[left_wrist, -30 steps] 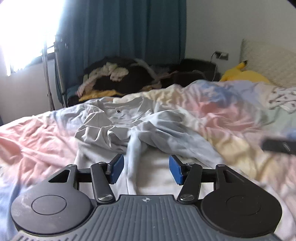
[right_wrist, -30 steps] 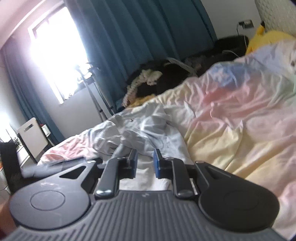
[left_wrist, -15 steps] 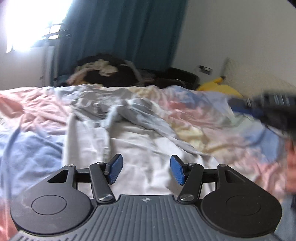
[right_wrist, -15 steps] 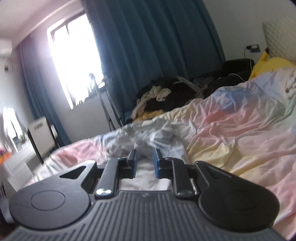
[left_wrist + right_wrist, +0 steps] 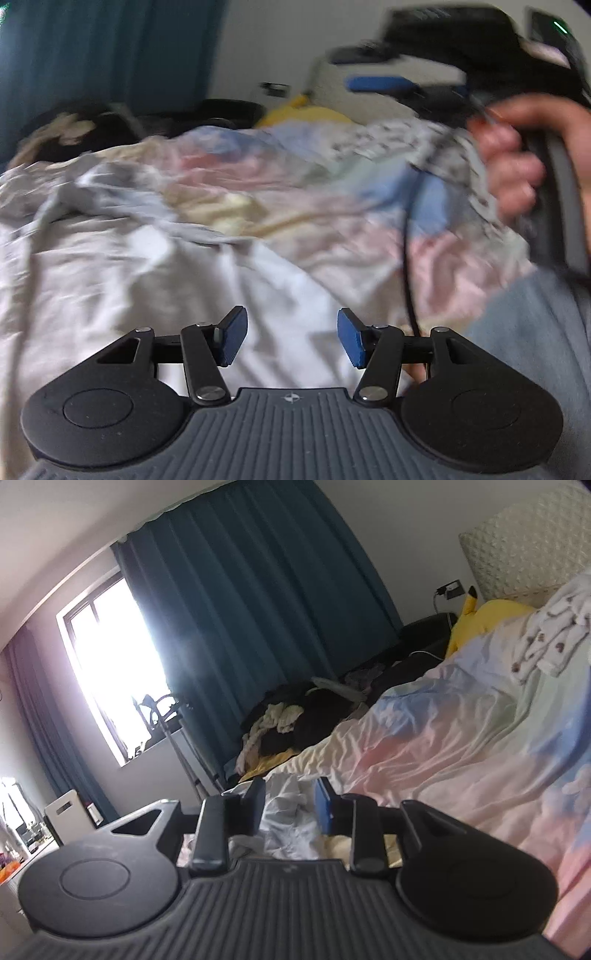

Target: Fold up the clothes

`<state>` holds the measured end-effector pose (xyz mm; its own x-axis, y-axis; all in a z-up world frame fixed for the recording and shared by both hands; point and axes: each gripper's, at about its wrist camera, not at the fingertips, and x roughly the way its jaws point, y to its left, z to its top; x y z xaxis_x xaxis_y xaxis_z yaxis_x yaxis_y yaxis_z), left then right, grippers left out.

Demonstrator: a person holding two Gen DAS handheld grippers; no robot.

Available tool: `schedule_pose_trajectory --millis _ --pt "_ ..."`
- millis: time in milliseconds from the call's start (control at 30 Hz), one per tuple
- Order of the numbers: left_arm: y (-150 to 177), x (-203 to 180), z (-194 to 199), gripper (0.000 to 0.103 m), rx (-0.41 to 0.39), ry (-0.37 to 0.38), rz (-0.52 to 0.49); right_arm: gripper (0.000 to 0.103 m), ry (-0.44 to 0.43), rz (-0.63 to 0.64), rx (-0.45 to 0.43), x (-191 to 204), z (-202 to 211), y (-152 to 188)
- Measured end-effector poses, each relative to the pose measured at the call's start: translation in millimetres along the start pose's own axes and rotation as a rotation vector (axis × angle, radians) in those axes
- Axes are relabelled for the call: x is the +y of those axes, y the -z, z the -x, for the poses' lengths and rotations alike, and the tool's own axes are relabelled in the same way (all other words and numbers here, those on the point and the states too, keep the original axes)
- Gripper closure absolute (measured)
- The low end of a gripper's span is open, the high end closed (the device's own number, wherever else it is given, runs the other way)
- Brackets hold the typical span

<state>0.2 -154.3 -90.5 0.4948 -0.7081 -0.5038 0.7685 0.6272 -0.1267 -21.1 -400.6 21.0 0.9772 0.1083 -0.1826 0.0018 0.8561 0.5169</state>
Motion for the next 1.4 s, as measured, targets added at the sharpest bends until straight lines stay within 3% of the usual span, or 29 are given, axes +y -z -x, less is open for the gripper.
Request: schedule_pose_trajectory --millis 133,200,533,567,600,667,700,867,1100,1200,1300,1400 --pt "7 -18 -13 0.042 0.037 0.086 -0.035 0.070 0.048 0.058 -0.006 -6 -2 3" --pt "11 -25 -19 0.042 0.057 0.122 -0.055 0.068 0.032 0.090 -0.001 -5 -5 5" --pt "20 -12 -43 0.036 0.122 0.142 0.028 0.066 -0.025 0.043 0.069 -11 -24 15" --pt "21 -10 -45 0.045 0.129 0.144 0.036 0.066 -0.023 0.042 0.070 -11 -25 16" --pt "21 -10 -46 0.073 0.133 0.134 0.033 0.066 -0.021 0.041 0.072 -10 -25 16" --pt "19 -9 -45 0.096 0.141 0.105 0.040 0.066 -0.018 0.032 0.068 -9 -25 18" --pt "18 -6 -42 0.100 0.136 0.100 0.058 0.066 -0.017 0.028 0.062 -9 -25 18" --pt "8 15 -8 0.100 0.067 0.065 0.194 0.066 -0.028 -0.029 0.013 -10 -22 18" --pt "13 76 80 0.100 -0.044 -0.002 0.581 0.065 -0.056 -0.046 -0.089 -7 -2 10" --pt "28 89 99 0.100 -0.023 -0.068 0.678 0.065 -0.061 -0.033 -0.055 0 -8 12" --pt "41 97 98 0.100 0.047 -0.120 0.731 0.065 -0.051 0.011 0.030 10 -23 21" --pt "41 93 84 0.100 0.112 -0.171 0.679 0.065 -0.040 0.072 0.130 23 -41 36"
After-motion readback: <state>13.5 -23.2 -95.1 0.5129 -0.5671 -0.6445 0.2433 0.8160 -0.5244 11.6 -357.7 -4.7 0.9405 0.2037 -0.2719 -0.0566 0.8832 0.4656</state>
